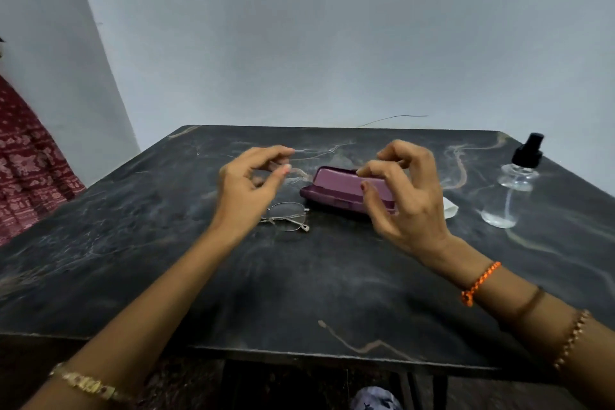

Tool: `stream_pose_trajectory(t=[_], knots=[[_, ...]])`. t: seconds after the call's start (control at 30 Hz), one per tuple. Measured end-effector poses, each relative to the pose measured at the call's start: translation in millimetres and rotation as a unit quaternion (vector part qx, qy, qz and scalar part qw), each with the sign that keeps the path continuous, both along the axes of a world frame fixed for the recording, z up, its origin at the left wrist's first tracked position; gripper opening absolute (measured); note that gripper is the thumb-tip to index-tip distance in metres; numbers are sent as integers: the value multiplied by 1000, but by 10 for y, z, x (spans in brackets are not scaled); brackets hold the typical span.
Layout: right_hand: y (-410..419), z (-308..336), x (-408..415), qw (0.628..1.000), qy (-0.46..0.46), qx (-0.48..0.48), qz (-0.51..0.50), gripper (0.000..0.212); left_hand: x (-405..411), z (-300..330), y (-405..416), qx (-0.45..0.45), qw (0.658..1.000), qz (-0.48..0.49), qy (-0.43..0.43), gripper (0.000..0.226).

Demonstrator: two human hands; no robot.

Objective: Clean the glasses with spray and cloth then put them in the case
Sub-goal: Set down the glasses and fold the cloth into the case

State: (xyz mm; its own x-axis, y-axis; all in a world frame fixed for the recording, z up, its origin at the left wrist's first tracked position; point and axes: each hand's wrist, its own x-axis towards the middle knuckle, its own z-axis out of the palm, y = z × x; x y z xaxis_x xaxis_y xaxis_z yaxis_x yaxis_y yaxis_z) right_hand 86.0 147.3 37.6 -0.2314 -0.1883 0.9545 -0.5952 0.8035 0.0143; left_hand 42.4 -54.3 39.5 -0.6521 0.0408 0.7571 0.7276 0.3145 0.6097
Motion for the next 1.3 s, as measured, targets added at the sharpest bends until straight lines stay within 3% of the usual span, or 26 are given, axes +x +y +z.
stream_pose_trajectory(t=[0.17, 0.3, 0.4, 0.57, 0.8, 0.9, 1.0, 1.07, 1.2, 1.3], knots=[[413, -37, -90, 978, -138, -143, -67, 21, -17, -33, 780, -147, 987, -62, 26, 13], [743, -219, -190, 923, -326, -140, -151, 16, -110, -189, 1044, -201, 978, -39, 49, 15], [851, -275, -200, 891, -396, -100, -198, 18, -156, -270, 1085, -225, 972, -43, 60, 19], [802, -276, -213, 876, -423, -62, -222, 33, -133, -361, 1104, -270, 957, -39, 101, 24], [833, -335, -247, 876, -414, -19, -246, 25, -95, -367, 1115, -313, 940, -22, 134, 26], [843, -324, -250, 889, -382, -65, -245, 22, -94, -357, 1137, -270, 954, -23, 128, 19], [813, -210, -244, 907, -322, -176, -209, 20, -82, -257, 1176, -132, 989, -40, 60, 17], [754, -77, -254, 899, -299, -277, -157, 20, -78, -171, 1218, -45, 998, -53, 1, 17], [618, 165, -336, 814, -307, -492, 20, 15, -103, -48, 1302, 68, 980, -129, -135, 17], [530, 217, -388, 732, -326, -581, 145, 21, -152, -29, 1294, 100, 970, -154, -161, 20]])
